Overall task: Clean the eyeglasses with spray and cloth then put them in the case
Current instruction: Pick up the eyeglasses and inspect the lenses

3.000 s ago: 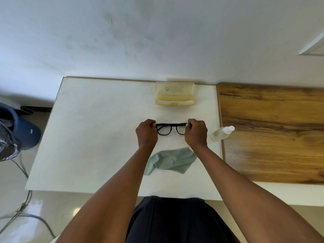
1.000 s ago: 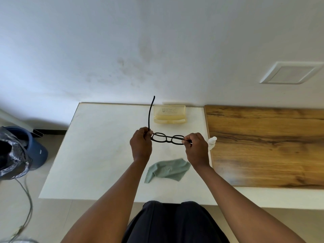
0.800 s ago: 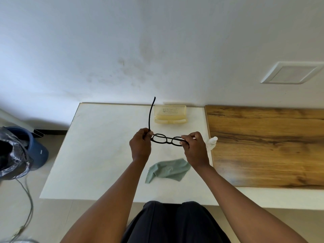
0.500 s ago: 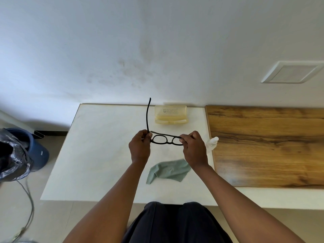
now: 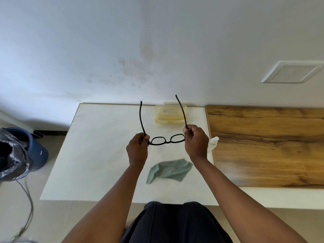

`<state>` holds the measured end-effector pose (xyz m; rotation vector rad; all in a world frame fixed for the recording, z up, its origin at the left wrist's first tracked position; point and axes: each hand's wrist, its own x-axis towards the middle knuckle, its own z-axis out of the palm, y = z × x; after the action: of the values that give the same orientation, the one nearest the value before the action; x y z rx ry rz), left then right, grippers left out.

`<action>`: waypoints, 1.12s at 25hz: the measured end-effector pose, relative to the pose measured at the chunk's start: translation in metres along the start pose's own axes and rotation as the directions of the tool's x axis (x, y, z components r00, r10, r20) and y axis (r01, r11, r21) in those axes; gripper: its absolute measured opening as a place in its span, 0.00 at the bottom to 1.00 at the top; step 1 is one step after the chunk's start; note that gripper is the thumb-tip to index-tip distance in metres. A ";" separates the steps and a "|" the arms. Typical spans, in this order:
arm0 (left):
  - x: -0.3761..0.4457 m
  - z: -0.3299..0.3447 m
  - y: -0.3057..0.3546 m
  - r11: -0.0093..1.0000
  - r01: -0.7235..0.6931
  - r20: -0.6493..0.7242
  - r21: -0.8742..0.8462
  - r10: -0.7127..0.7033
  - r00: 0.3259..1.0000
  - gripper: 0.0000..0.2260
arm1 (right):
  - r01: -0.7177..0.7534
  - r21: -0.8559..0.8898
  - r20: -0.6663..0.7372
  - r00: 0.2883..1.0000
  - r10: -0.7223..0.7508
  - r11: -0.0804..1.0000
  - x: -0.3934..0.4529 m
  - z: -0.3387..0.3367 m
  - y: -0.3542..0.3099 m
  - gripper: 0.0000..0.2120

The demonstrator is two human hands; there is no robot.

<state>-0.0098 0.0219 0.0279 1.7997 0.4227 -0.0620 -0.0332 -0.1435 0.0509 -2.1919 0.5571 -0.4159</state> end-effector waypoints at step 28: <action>0.001 -0.009 0.042 0.943 -0.322 0.284 0.087 0.287 0.915 0.09 | -0.664 0.581 0.294 0.711 0.639 0.471 0.043 -0.038 -0.015 0.09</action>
<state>0.0030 0.0218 0.0689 1.9357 -0.0612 -0.1156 -0.0107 -0.1816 0.0899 -1.1575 1.0075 -0.1046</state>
